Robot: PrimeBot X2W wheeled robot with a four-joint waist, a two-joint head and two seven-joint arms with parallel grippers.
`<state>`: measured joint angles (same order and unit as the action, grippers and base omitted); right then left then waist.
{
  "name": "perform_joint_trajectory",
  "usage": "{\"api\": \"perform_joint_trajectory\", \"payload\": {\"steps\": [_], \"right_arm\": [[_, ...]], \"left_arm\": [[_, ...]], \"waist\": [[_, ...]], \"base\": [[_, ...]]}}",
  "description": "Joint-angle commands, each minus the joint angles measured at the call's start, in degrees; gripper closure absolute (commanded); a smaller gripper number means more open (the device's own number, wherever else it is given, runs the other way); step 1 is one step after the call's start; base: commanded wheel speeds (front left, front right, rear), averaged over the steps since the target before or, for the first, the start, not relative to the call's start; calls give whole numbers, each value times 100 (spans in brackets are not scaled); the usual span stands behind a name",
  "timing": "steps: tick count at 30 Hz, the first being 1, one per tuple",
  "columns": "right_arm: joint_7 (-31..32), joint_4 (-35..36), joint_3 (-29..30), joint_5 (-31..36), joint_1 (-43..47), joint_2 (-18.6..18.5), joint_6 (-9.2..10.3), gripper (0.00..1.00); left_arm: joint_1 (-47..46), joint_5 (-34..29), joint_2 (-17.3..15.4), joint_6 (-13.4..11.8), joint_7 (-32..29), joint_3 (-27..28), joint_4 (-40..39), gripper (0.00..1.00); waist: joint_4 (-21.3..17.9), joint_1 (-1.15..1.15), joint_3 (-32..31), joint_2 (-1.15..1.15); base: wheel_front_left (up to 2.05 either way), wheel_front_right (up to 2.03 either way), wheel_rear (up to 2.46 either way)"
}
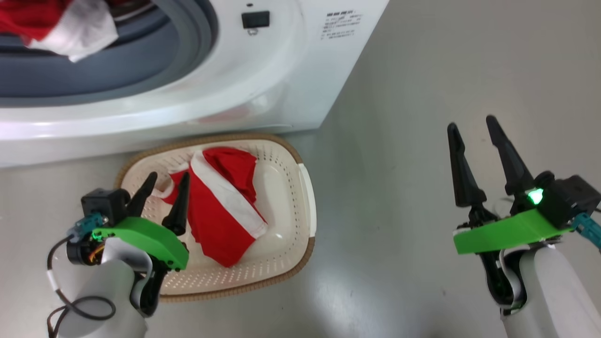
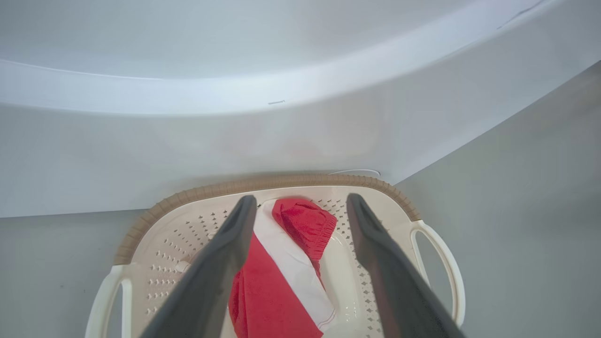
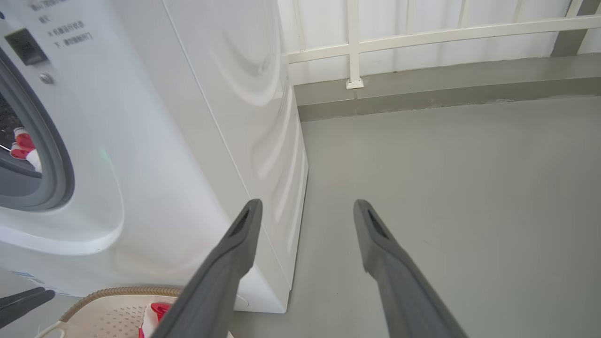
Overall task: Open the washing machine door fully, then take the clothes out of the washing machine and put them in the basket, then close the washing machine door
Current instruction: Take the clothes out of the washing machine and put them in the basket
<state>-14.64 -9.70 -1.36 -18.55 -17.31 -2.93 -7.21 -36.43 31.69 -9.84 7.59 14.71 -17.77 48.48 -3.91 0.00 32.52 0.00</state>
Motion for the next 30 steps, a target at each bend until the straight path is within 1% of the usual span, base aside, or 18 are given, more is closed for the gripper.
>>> {"api": "perform_joint_trajectory", "payload": {"steps": [1, 9, 17, 30], "right_arm": [[-36, 86, -92, 25, 214, 5, -28, 0], [-36, 3, -59, 59, 343, 5, -28, 0], [-36, -62, -30, 74, 495, 5, -28, 0], [-36, -96, 92, 75, 852, 5, -28, 0]], "left_arm": [[220, -93, -134, -10, 29, 261, -196, 0], [591, -400, -18, -10, 29, 749, -642, 0], [911, -706, 79, -10, 29, 1087, -1076, 0], [1491, -1196, 159, -10, 29, 1610, -2223, 0]], "waist": [[85, 0, -250, 0], [182, 0, -666, 0], [251, 0, -1032, 0], [360, 0, -1613, 0]], "base": [[0, 0, 0], [0, 0, 0], [0, 0, 0], [0, 0, 0]]}}
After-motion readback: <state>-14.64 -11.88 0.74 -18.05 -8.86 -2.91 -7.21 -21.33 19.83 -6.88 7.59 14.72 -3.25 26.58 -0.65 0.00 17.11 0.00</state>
